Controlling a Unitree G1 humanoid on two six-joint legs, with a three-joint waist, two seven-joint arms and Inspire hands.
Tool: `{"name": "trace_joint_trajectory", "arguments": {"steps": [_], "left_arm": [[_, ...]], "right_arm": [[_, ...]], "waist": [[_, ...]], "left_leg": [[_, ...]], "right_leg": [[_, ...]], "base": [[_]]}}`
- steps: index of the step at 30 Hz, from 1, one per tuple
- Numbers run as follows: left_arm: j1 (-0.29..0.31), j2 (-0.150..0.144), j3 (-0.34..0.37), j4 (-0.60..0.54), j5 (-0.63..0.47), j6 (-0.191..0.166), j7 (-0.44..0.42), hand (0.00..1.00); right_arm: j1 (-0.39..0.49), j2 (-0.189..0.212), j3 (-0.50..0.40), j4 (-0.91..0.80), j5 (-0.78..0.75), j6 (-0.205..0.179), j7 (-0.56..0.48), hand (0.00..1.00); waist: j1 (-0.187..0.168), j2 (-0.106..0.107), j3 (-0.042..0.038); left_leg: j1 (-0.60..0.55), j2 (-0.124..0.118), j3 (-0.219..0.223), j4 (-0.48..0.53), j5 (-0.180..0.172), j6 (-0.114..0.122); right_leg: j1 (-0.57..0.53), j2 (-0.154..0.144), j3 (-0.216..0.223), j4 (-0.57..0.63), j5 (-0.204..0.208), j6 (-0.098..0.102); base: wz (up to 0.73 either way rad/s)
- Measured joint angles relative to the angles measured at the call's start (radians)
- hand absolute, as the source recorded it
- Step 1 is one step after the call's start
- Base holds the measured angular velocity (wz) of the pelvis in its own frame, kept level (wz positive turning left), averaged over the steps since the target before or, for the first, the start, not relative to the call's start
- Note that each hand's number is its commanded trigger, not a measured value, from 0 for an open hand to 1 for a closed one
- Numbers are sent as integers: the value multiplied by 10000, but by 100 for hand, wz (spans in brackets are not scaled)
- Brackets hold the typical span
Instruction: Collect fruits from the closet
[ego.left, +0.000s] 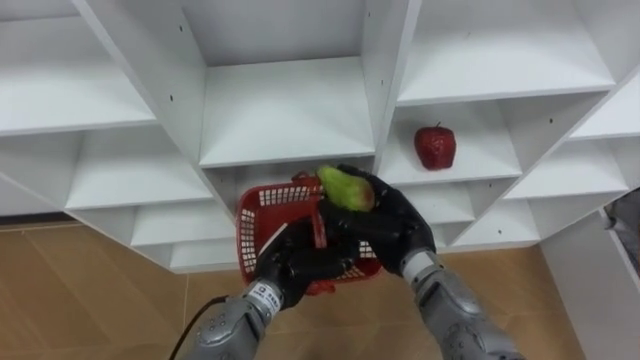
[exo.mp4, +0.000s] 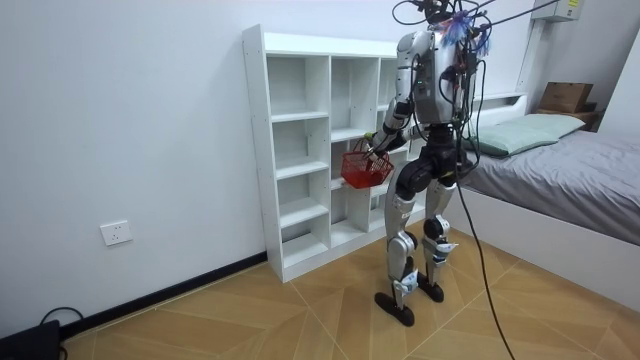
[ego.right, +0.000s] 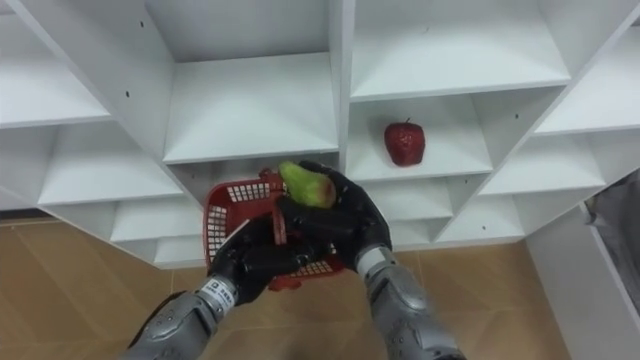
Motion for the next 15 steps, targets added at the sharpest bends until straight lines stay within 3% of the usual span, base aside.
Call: {"name": "trace_joint_trajectory", "arguments": {"steps": [6,15], "left_arm": [[0,0,9,-61,-3,-22,0,100],[5,81,13,-396,0,-164,-36,100]], "right_arm": [[0,-48,-2,0,-696,-53,-36,0],[2,-26,-89,-62,-1558,-568,-49,0]], "waist": [[14,-1,0],[14,13,-8]], "left_leg": [[5,1,-3,3,0,1],[-8,6,-3,-1,0,1]], "right_leg": [[-3,-3,12,23,0,0],[-11,1,41,9,0,0]], "base": [[0],[0]]}}
